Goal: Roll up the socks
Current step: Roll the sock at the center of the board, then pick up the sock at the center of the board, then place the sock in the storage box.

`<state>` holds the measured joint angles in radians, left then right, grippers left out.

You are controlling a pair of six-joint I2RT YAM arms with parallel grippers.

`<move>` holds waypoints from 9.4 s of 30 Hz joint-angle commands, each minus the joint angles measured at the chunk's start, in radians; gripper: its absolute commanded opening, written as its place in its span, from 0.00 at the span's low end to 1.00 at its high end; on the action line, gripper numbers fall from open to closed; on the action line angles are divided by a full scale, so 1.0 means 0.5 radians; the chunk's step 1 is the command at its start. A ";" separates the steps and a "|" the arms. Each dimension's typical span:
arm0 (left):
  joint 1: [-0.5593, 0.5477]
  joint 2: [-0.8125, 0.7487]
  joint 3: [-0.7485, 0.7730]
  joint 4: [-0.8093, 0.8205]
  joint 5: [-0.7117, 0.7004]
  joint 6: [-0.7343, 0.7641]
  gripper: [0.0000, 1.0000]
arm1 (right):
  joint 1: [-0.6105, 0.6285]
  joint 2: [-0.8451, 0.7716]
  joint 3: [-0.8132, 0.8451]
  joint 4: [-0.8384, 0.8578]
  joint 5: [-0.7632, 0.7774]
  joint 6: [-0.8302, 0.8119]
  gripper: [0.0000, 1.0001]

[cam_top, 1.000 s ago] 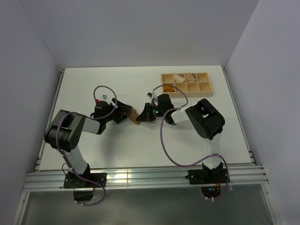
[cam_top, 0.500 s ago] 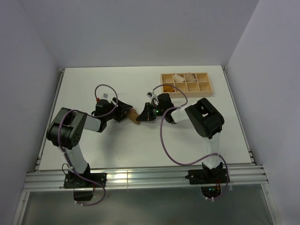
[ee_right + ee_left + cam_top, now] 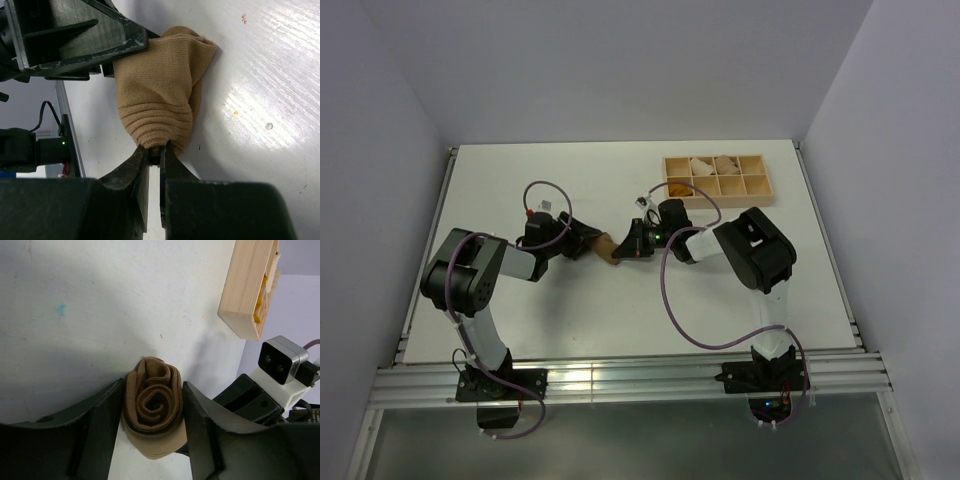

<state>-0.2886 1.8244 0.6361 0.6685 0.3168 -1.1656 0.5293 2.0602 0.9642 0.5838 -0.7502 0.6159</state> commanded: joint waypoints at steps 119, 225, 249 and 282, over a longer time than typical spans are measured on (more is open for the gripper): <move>-0.254 -0.029 0.651 -1.576 -0.428 0.487 0.01 | 0.727 -0.028 0.400 -1.287 1.586 -1.723 0.08; 0.384 -1.581 0.507 -2.307 -1.306 1.239 0.99 | -1.043 0.386 1.762 -2.456 1.114 -2.063 0.00; 0.384 -1.569 0.486 -2.264 -1.192 1.254 0.98 | -0.948 0.635 1.907 -2.701 1.399 -2.244 0.08; 0.384 -1.627 0.473 -2.251 -1.174 1.257 0.98 | -0.890 0.218 1.778 -2.616 1.310 -2.057 0.48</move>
<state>-0.0933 1.0355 0.8715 -0.4828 -0.2848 -0.5575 0.0845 2.2406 1.8557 -0.6571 -0.0612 -0.4362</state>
